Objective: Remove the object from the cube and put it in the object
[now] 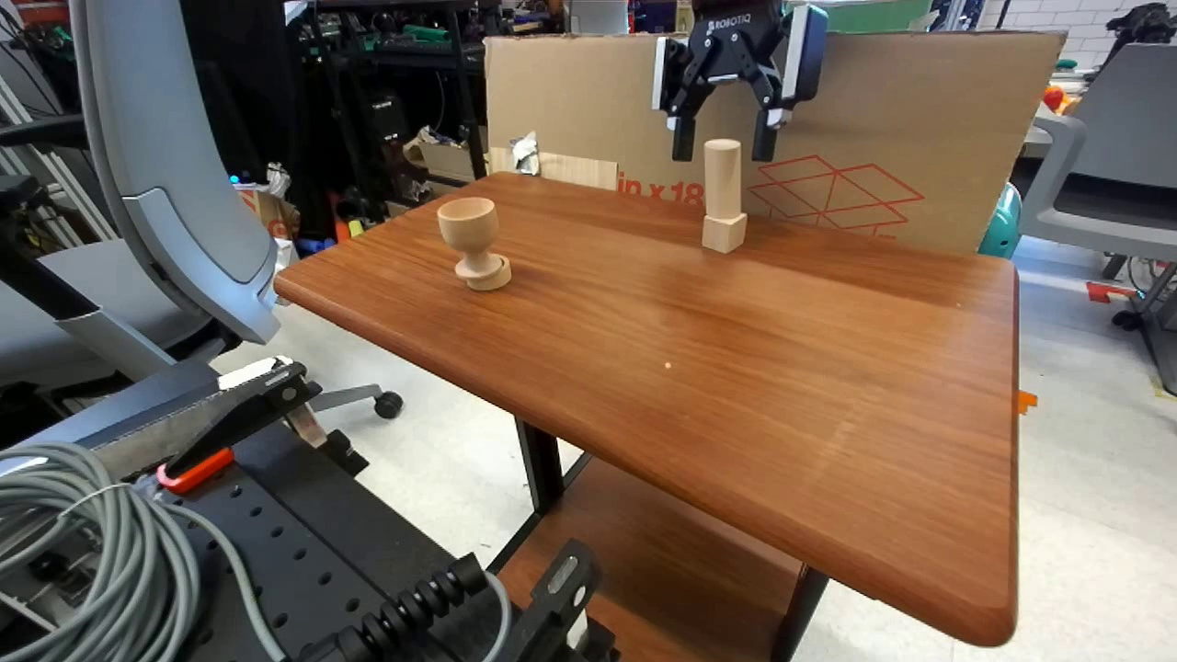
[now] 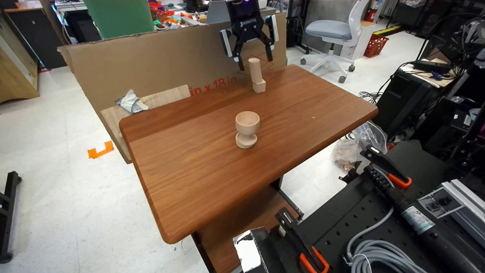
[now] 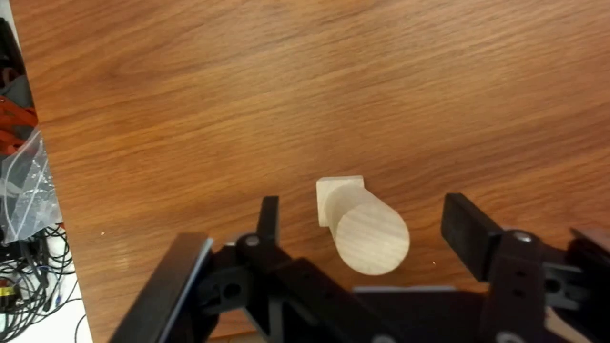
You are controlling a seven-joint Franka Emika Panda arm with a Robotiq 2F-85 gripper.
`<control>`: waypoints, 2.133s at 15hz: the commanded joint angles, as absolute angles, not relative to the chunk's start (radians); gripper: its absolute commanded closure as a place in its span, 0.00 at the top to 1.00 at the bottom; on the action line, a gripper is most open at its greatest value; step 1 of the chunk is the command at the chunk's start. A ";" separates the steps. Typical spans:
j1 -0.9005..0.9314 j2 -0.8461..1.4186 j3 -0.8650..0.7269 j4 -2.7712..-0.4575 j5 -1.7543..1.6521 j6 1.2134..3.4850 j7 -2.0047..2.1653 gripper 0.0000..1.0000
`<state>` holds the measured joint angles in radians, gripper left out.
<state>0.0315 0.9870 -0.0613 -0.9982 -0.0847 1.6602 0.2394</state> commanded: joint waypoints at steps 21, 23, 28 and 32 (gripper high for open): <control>0.103 0.667 -0.048 -1.402 -0.155 1.655 0.106 0.10; 0.125 0.615 -0.034 -1.497 -0.195 1.670 0.097 0.10; 0.189 0.485 0.023 -1.739 -0.280 1.725 0.120 0.10; 0.221 0.363 0.061 -1.941 -0.325 1.821 0.147 0.10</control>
